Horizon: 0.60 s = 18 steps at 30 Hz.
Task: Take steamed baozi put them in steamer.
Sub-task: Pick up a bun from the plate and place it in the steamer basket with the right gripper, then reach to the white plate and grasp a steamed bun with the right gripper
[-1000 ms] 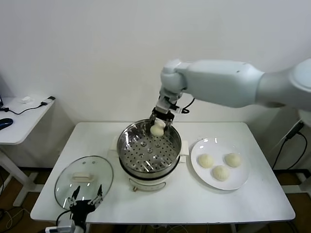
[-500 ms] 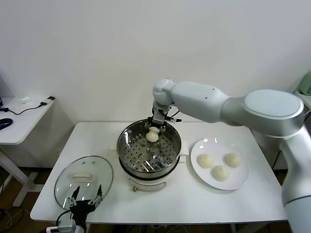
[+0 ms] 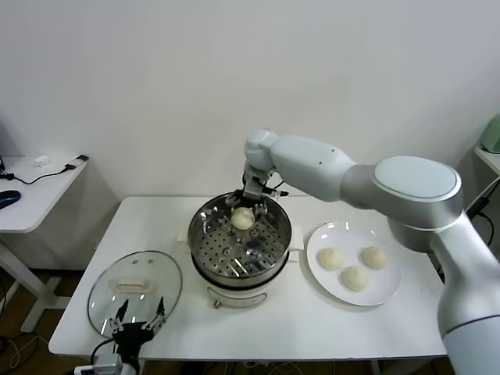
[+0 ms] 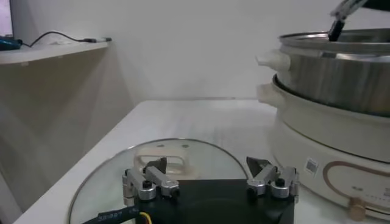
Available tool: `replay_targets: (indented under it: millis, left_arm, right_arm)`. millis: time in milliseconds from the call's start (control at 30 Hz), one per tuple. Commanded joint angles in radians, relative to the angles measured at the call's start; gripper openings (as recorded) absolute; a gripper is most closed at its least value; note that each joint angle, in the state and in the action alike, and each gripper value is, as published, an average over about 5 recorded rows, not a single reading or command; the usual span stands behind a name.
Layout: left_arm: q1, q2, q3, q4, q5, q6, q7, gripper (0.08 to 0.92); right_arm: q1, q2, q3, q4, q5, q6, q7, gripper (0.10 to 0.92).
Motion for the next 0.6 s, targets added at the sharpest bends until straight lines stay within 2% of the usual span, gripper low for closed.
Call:
replay_targets:
  millis: [33, 133, 233, 433, 600]
  left_arm:
    - [0.004, -0.002, 0.002, -0.017, 0.003, 0.001, 0.001, 0.823]
    - [0.007, -0.006, 0.004, -0.022, 0.005, 0.001, 0.001, 0.823]
    - [0.007, -0.006, 0.007, -0.025, 0.005, 0.001, 0.001, 0.823]
    - [0.001, -0.001, 0.011, -0.027, 0.004, 0.001, 0.003, 0.823]
    - [0.002, 0.003, 0.004, -0.022, 0.007, -0.003, 0.003, 0.823]
  right_arm:
    - [0.282, -0.203, -0.186, 0.209, 0.477, -0.194, -0.095, 0.822]
    - [0.395, -0.373, -0.308, 0.357, 0.586, -0.480, -0.087, 0.823]
    - [0.450, -0.514, -0.391, 0.445, 0.583, -0.678, -0.049, 0.823]
    - [0.405, -0.671, -0.499, 0.576, 0.602, -0.893, 0.027, 0.823]
    - [0.233, -0.714, -0.437, 0.602, 0.590, -0.985, 0.102, 0.823]
